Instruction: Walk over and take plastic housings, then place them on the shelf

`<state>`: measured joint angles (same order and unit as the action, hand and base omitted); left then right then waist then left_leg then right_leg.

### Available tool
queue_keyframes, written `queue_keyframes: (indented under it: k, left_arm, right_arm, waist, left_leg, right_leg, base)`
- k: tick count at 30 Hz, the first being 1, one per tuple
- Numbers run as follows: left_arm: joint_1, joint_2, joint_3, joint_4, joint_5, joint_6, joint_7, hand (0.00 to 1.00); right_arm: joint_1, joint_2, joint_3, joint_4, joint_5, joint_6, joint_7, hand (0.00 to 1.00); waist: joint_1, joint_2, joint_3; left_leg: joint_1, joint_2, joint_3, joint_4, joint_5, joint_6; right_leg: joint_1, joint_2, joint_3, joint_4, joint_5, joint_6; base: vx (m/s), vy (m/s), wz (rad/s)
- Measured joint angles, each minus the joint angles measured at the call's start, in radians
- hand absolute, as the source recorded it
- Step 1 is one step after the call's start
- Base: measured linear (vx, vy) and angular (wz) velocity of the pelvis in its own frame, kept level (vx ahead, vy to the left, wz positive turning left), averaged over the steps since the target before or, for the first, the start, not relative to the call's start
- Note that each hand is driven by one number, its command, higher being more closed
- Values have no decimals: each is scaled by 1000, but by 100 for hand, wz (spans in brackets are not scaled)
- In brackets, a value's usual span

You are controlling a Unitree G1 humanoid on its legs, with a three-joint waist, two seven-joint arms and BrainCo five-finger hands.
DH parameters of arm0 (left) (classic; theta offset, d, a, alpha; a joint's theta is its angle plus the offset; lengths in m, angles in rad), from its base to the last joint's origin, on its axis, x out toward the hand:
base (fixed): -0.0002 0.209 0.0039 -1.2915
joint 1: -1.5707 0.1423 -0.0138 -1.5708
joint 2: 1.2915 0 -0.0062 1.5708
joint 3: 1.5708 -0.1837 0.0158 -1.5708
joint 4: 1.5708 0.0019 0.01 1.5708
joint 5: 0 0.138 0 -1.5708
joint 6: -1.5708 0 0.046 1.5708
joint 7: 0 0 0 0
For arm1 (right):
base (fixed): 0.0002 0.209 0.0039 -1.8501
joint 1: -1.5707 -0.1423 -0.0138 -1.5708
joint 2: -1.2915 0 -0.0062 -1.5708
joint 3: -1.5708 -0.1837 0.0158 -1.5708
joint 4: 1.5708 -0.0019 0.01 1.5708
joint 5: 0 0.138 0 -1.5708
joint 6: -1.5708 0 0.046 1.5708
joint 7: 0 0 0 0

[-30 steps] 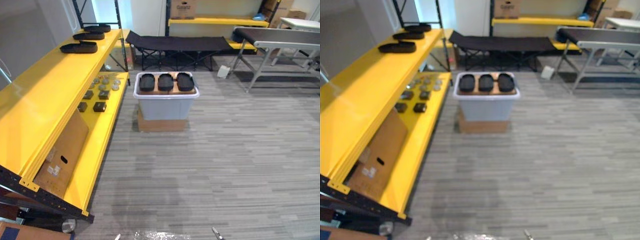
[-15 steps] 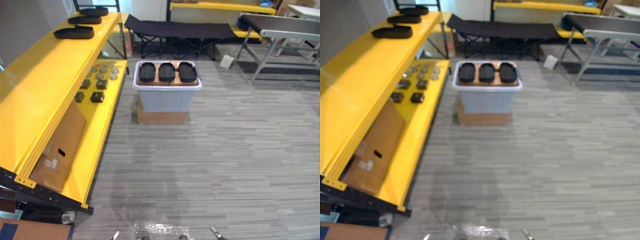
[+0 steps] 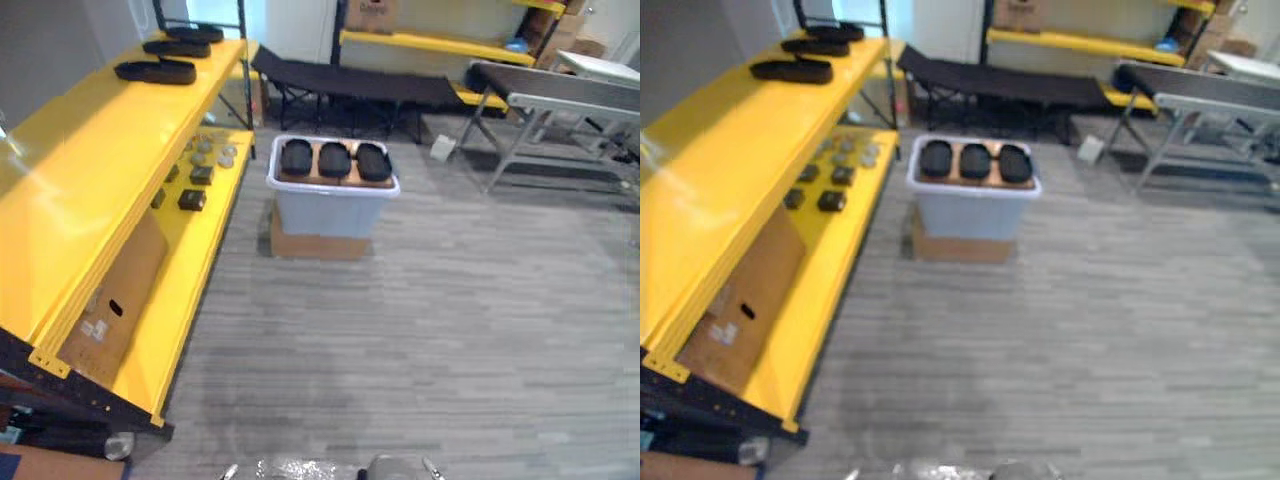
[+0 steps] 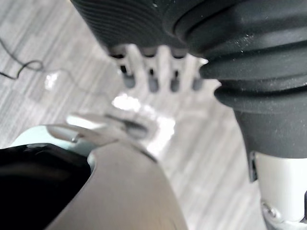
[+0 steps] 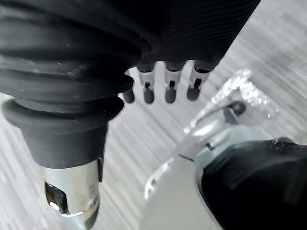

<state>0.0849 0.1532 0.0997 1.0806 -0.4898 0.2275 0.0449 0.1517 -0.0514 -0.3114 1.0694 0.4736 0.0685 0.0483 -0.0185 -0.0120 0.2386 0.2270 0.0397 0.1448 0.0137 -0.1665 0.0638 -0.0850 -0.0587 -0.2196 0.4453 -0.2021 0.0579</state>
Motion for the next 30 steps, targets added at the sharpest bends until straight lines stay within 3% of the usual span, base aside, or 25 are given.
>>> queue_keyframes:
  k: [3, 5, 7, 9, 11, 13, 15, 16, 18, 19, 20, 21, 22, 23, 24, 25, 26, 27, 28, 29, 30]
  left_arm:
    - [-4, -19, 58, -22, -1, -7, 0, 0]
    - [5, -30, 81, -49, -3, -8, -1, 0]
    - [15, -51, 96, -82, -12, -10, 5, 0]
    - [60, -124, 146, -87, -59, -9, 18, 0]
    - [58, -140, 173, -111, -62, -24, 21, 0]
    - [39, -145, 195, -122, -72, -31, 21, 0]
    - [39, -134, 196, -112, -92, -27, 20, 0]
    - [40, -132, 181, -106, -89, -24, 19, 0]
    - [39, -135, 171, -115, -92, -20, 12, 0]
    - [33, -130, 169, -119, -88, -20, 4, 0]
    - [33, -126, 172, -120, -82, -24, -1, 0]
    - [43, -123, 168, -114, -53, -24, -4, 0]
    - [48, -123, 166, -113, -45, -24, -4, 0]
    - [67, -122, 163, -104, -37, -24, -6, 0]
    - [80, -103, 162, -89, -33, -27, -6, 0]
    - [78, -91, 161, -85, -31, -27, -3, 0]
    - [71, -71, 152, -82, -24, -29, 6, 0]
    - [63, -58, 149, -75, -12, -33, 14, 0]
    - [60, -56, 143, -69, -12, -37, 16, 0]
    - [50, -53, 119, -72, -12, -52, 17, 0]
    - [45, -50, 103, -71, -13, -64, 20, 0]
  right_arm:
    - [35, 10, -8, -16, -23, 8, 0, 0]
    - [67, 21, -9, -36, -25, 16, 0, 0]
    - [77, 25, -12, -36, -23, 28, -1, 0]
    - [74, -11, -21, -33, -17, 38, -3, 0]
    - [57, -17, -22, -37, -16, 34, -4, 0]
    - [38, -43, -22, -34, -30, 34, -4, 0]
    - [19, -46, -31, -2, -40, 25, -4, 0]
    - [-7, -44, -34, 16, -44, 23, -4, 0]
    - [-46, -34, -47, 18, -56, 13, -7, 0]
    - [-71, -32, -51, 18, -56, 5, -7, 0]
    - [-87, -30, -51, 15, -56, -1, -6, 0]
    - [-107, -30, -48, 13, -55, -10, -6, 0]
    - [-109, -30, -46, 13, -55, -11, -6, 0]
    - [-110, -26, -15, 13, -55, -14, -7, 0]
    - [-115, -18, 10, 9, -53, -14, -7, 0]
    - [-125, -15, 20, 9, -53, -13, -7, 0]
    - [-141, -15, 33, 10, -53, -8, -10, 0]
    - [-148, -14, 38, 13, -54, -1, -11, 0]
    - [-151, -14, 41, 13, -55, -2, -11, 0]
    - [-161, -9, 41, 18, -56, 2, -11, 0]
    - [-161, 1, 41, 24, -67, 5, -7, 0]
  waist:
    - [2, -5, -3]
    - [-2, -18, -16]
    - [-4, -25, -36]
    - [2, 47, -109]
    - [1, 56, -112]
    - [5, 97, -100]
    - [11, 94, -93]
    - [20, 84, -87]
    - [47, 69, -73]
    - [62, 62, -64]
    - [67, 62, -55]
    - [78, 76, -42]
    - [82, 78, -41]
    - [96, 70, -40]
    - [99, 50, -33]
    - [99, 35, -24]
    - [98, -7, -10]
    - [99, -29, 2]
    - [99, -28, 5]
    - [102, -20, 16]
    - [95, -17, 25]
  left_leg:
    - [44, 15, -6, 21, -34, -53]
    - [75, 3, -31, 36, -64, -91]
    - [88, 4, -55, 67, -131, -95]
    - [59, 87, -52, 193, -185, -144]
    - [-63, 128, -57, 458, -169, -170]
    - [-213, 225, -24, 830, -152, -198]
    - [-278, 230, -20, 921, -158, -188]
    - [-330, 189, -21, 885, -160, -186]
    - [-386, 101, -26, 697, -159, -183]
    - [-411, 48, -30, 524, -132, -182]
    - [-424, 17, -43, 391, -75, -176]
    - [-429, 3, -72, 213, 30, -174]
    - [-432, 4, -77, 204, 55, -178]
    - [-421, 7, -75, 206, 150, -155]
    - [-418, -4, -49, 223, 192, -112]
    - [-420, -12, -39, 247, 182, -97]
    - [-413, -36, -23, 293, 133, -47]
    - [-399, -55, -12, 303, 100, -28]
    - [-386, -55, -6, 299, 91, -22]
    - [-331, -48, 4, 258, 80, -14]
    - [-265, -49, 10, 225, 76, -11]
  right_leg:
    - [-54, -2, 1, -96, 34, 31]
    - [-53, -30, 3, -131, 91, 17]
    - [-56, -35, 6, -130, 144, -14]
    - [-50, 43, -18, -115, 110, -63]
    - [-4, 65, -20, -165, 111, -72]
    - [115, 116, -28, -259, 116, -94]
    - [215, 130, -24, -314, 117, -99]
    - [256, 124, -8, -347, 116, -101]
    - [296, 102, 31, -384, 115, -100]
    - [317, 88, 53, -402, 111, -100]
    - [336, 83, 66, -418, 106, -99]
    - [367, 92, 91, -429, 78, -96]
    - [373, 93, 97, -431, 71, -96]
    - [395, 93, 135, -422, 32, -94]
    - [396, 74, 154, -390, -14, -88]
    - [393, 60, 162, -362, -43, -88]
    - [385, 27, 168, -301, -86, -76]
    - [361, 8, 174, -212, -89, -63]
    - [330, 4, 170, -142, -81, -43]
    - [256, -2, 166, 42, -45, 27]
    - [207, -25, 149, 175, -61, 38]
  base:
    - [216, -74, 21]
    - [315, -171, 50]
    - [338, -248, 51]
    - [374, -279, 6]
    - [406, -291, -7]
    - [498, -336, 14]
    - [408, -216, -11]
    - [351, -112, -49]
    - [335, -28, -61]
    - [313, 75, -50]
    - [342, 142, -60]
    - [218, 120, -44]
    - [263, 215, -59]
    - [303, 224, -50]
    - [376, 251, -44]
    - [362, 156, -24]
    - [396, 115, -17]
    - [396, 111, -17]
    - [390, 138, -27]
    - [357, 166, -24]
    - [426, 196, -21]
